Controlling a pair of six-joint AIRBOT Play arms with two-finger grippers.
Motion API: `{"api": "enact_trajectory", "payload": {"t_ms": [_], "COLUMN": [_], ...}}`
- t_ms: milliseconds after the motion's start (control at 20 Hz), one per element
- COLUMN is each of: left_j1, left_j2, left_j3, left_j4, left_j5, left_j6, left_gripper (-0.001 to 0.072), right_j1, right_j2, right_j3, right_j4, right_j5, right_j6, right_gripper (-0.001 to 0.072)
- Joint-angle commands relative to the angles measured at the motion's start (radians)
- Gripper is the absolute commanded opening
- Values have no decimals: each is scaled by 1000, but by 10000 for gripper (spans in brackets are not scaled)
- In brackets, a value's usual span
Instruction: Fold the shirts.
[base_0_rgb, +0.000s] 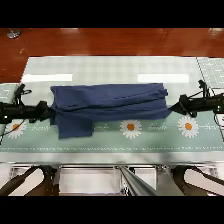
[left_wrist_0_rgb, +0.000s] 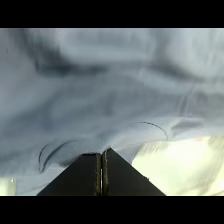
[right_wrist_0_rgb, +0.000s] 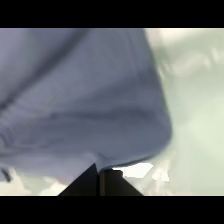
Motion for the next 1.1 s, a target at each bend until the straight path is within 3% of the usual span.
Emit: {"api": "enact_trajectory", "payload": {"t_ms": [0, 150, 350, 750, 800, 850, 900, 950, 1050], "left_j1": [-28, -75, -100, -113, -121, -127, -127, -113, -49], "left_j2": [-114, -266, -443, -592, -606, -616, -618, -617, -615], "left_j3": [112, 237, 399, 537, 537, 537, 538, 554, 620], "left_j4": [-113, -140, -141, -139, -138, -138, -138, -135, -89], "left_j5": [114, 138, 139, 132, 124, 113, 91, 51, -89], "left_j6": [-1, -6, -76, -78, -76, -76, -76, -75, -80], "left_gripper": [25, 25, 25, 25, 53, 237, 524, 704, 704], "right_j1": [1, 2, 60, 88, 95, 95, 95, 83, 24], "right_j2": [-100, -192, -308, -541, -555, -561, -559, -559, -558], "right_j3": [123, 225, 369, 577, 578, 578, 581, 605, 681], "right_j4": [87, 153, 184, 189, 199, 212, 237, 244, 237], "right_j5": [-18, -21, -42, -86, -95, -91, -61, -13, 85], "right_j6": [-9, -9, 7, 93, 91, 90, 47, 10, 25], "right_gripper": [19, 19, 19, 20, 104, 453, 625, 626, 625]}}
